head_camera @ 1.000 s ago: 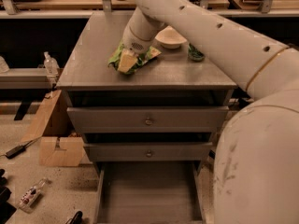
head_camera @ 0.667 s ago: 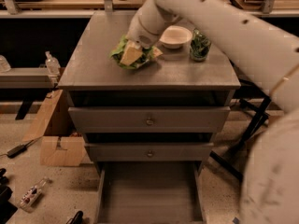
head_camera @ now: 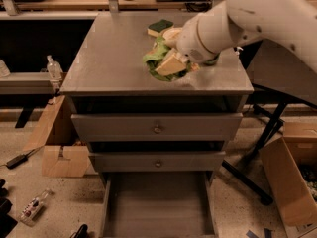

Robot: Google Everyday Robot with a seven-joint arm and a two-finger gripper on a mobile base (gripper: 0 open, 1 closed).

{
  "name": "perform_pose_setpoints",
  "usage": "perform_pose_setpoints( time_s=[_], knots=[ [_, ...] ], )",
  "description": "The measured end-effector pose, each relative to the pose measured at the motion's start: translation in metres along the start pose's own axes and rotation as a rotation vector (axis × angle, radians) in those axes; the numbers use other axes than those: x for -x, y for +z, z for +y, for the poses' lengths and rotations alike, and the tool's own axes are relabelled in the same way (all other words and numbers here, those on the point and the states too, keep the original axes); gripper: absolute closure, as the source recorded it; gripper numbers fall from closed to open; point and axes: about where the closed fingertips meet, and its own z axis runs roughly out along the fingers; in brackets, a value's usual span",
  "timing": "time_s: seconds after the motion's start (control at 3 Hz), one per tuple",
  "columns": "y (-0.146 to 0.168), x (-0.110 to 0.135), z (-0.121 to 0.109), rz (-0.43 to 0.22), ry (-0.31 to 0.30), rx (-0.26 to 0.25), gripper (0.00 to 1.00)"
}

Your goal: Place green rice chip bag into bottom drawer

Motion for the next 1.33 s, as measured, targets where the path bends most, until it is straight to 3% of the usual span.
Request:
perform_pose_setpoints(
  time_s=[0.33, 1.0, 1.33],
  knots=[
    [-0.035, -0.026, 0.036, -0.042, 0.08, -0.024, 1.0],
    [-0.114, -0.128, 0.143, 0.016, 0.263, -0.011, 1.0],
    [-0.129, -0.14, 0.145, 0.027, 0.285, -0.039, 1.0]
  ],
)
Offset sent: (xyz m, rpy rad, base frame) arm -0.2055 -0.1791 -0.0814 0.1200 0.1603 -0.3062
